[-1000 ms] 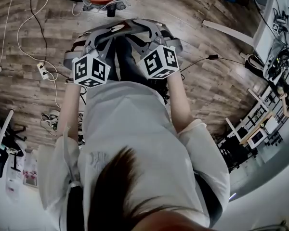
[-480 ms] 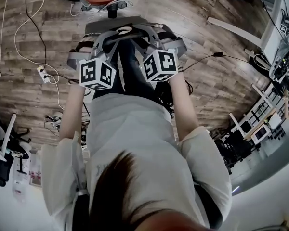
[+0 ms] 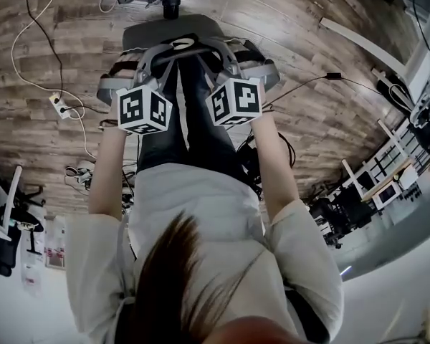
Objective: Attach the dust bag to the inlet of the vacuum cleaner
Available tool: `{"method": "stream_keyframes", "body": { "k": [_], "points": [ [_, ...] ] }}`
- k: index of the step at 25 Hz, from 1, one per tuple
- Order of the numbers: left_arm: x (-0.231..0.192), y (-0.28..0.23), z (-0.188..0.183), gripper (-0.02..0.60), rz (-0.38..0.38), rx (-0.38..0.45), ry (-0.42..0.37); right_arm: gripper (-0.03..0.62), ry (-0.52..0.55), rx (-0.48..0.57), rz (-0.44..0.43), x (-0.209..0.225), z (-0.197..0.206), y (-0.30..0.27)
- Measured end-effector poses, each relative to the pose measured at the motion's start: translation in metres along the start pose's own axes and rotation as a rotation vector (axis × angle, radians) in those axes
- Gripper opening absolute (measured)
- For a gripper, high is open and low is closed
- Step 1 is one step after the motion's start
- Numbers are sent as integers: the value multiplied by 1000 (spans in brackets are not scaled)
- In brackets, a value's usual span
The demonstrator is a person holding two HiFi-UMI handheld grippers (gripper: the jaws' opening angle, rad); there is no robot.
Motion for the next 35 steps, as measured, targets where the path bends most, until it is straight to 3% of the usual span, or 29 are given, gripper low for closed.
{"method": "stream_keyframes", "body": {
  "k": [4, 8, 19, 35],
  "points": [
    [3, -21, 23, 39, -6, -31, -18, 38, 4, -12, -61, -9, 8, -30],
    [10, -46, 48, 40, 6, -59, 14, 34, -11, -28, -117, -21, 19, -61],
    [16, -116, 102, 40, 33, -164, 78, 31, -98, -89, -143, -36, 50, -139],
    [10, -190, 153, 40, 98, -231, 121, 34, -180, -143, -167, -34, 83, -220]
  ]
}}
Point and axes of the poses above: the fingertips, and each gripper's own axes: y backward along the fingers, x to its right, z out of its underside, the point moved 5 cm from there along y, backward along the fingers, and after that the axes turned 1 degree about -y, right-handed, at the moved point
